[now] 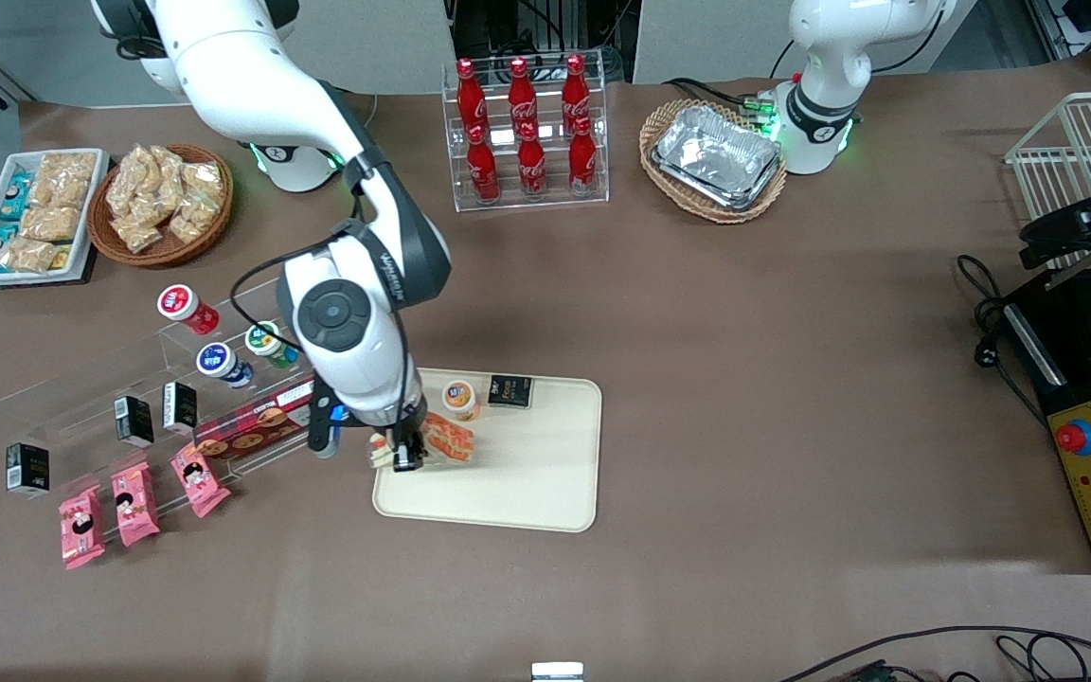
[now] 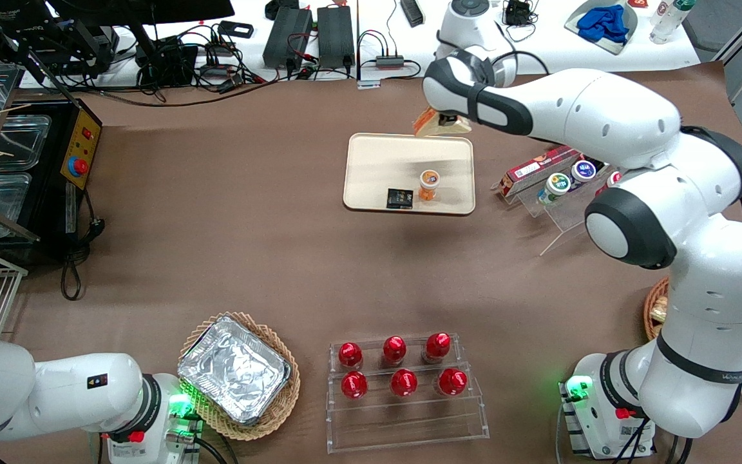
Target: Place sandwich on tray
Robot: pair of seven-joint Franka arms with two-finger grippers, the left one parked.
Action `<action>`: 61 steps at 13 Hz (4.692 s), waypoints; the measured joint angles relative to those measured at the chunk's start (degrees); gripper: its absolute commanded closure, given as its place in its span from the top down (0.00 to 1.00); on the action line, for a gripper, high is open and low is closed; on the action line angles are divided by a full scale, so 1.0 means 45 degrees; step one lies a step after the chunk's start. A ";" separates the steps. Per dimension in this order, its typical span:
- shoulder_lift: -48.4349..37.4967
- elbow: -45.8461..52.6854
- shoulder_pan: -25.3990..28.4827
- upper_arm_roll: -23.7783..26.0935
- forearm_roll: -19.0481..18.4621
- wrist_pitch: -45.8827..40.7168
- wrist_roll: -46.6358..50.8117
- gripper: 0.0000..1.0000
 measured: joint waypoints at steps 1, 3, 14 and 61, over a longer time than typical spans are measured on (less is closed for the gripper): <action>0.0223 0.0134 0.0111 0.0001 0.0000 0.0177 0.0658 0.39; 0.0793 0.0482 0.0244 0.0001 0.0001 0.0630 0.1719 0.38; 0.2986 0.0653 0.0468 0.0001 0.0003 0.3808 0.2386 0.29; -0.5258 -0.0966 -0.6675 -0.1138 -0.0378 -0.5630 -2.6981 1.00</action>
